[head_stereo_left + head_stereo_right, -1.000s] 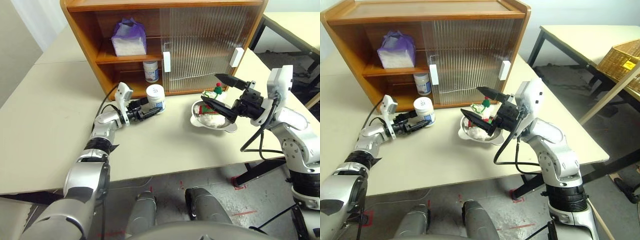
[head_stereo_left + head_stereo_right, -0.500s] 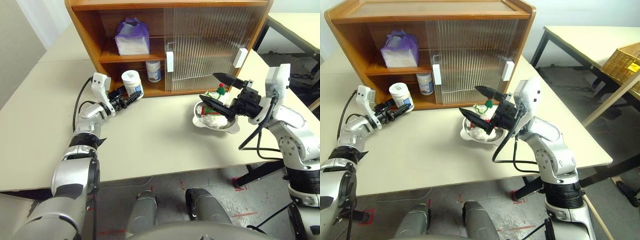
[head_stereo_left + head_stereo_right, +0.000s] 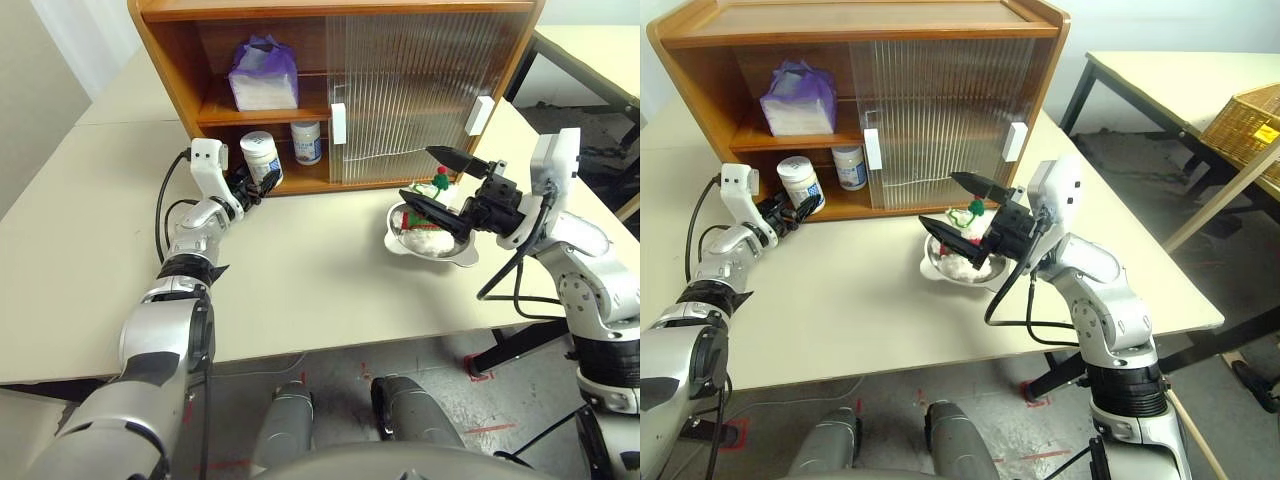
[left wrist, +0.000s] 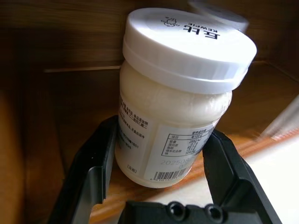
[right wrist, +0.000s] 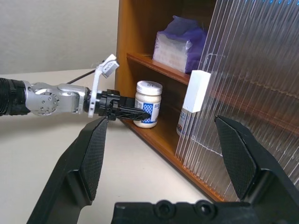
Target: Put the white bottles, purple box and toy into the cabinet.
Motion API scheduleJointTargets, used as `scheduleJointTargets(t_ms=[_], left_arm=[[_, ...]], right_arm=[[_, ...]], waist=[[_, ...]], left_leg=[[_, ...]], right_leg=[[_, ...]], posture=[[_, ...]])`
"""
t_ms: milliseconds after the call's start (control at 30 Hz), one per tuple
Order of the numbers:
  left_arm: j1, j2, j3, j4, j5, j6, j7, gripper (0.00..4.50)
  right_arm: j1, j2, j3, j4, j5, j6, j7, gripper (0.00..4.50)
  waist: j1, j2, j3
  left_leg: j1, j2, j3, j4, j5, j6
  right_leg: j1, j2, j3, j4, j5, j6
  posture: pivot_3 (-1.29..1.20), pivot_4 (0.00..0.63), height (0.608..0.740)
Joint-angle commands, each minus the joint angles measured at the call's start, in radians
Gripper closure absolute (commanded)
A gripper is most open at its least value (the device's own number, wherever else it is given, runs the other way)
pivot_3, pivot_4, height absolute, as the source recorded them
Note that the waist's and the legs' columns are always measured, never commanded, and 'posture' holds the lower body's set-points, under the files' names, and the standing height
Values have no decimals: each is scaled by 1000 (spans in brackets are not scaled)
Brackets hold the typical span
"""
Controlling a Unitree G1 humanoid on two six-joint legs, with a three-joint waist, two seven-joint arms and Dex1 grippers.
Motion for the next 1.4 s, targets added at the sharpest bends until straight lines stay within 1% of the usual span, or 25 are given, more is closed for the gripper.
scheduleJointTargets(t_ms=[33, 200, 333, 500, 700, 1033, 1067, 1200, 1400], left_arm=[[-33, -20, 9, 36, 19, -13, 76, 1439], [-70, -50, 15, 64, 30, -3, 169, 1439], [-96, -69, 12, 89, 51, -3, 278, 1439], [-115, -77, 17, 107, 59, 2, 352, 1439], [-134, -83, 35, 125, 57, 10, 382, 1439], [-161, -101, 28, 144, 88, 32, 412, 1439], [-162, -101, 23, 145, 95, 36, 417, 1359], [-161, -100, 20, 147, 114, 43, 430, 55], [-154, -95, 16, 148, 141, 42, 450, 18]], right_arm=[[10, -4, -5, -19, -6, -2, 1, 0], [10, -3, -4, -20, -6, -2, -1, 0], [12, -2, -5, -20, -7, -3, -2, 0], [17, -3, -6, -25, -7, -1, -6, 0], [21, -8, -10, -30, -4, 3, -8, 0], [29, -16, -14, -43, 1, 9, -16, 0], [29, -16, -14, -44, 1, 9, -18, 0], [32, -17, -14, -47, 2, 9, -21, 0], [25, -15, -10, -44, 1, 9, -22, 0]], waist=[[-1, 0, 0], [-1, 0, 0], [-3, 0, 0], [-4, 0, 0], [-6, 0, 0], [-7, 0, 0], [-8, 0, 0], [-10, 0, 0], [-13, 0, 0]], left_leg=[[0, 0, 0, 0, 0, 0], [0, 0, 0, 0, 0, 0], [0, 0, 1, 0, 0, 0], [0, 0, 1, 0, 0, 0], [1, 0, 1, 0, 0, 0], [1, 0, 1, 0, 0, 1], [1, 0, 1, 0, 0, 1], [1, 0, 1, 1, 0, 1], [3, 0, 2, 0, 0, 1]], right_leg=[[0, 0, 0, 0, 0, 0], [0, 0, 0, 0, 0, 0], [0, 0, 0, 0, 0, 0], [0, 0, 0, 0, 0, 0], [0, 0, 0, 0, 0, 0], [0, 0, 0, 0, 0, 0], [0, 0, 0, 0, 0, 0], [0, 0, 0, 0, 0, 0], [3, 0, 0, 0, 0, 0]], posture=[[-85, 66, 740], [-86, 66, 740], [-93, 65, 740], [-93, 65, 740], [-103, 68, 740], [-119, 69, 740], [-119, 69, 740], [-120, 70, 740], [-120, 70, 740]])
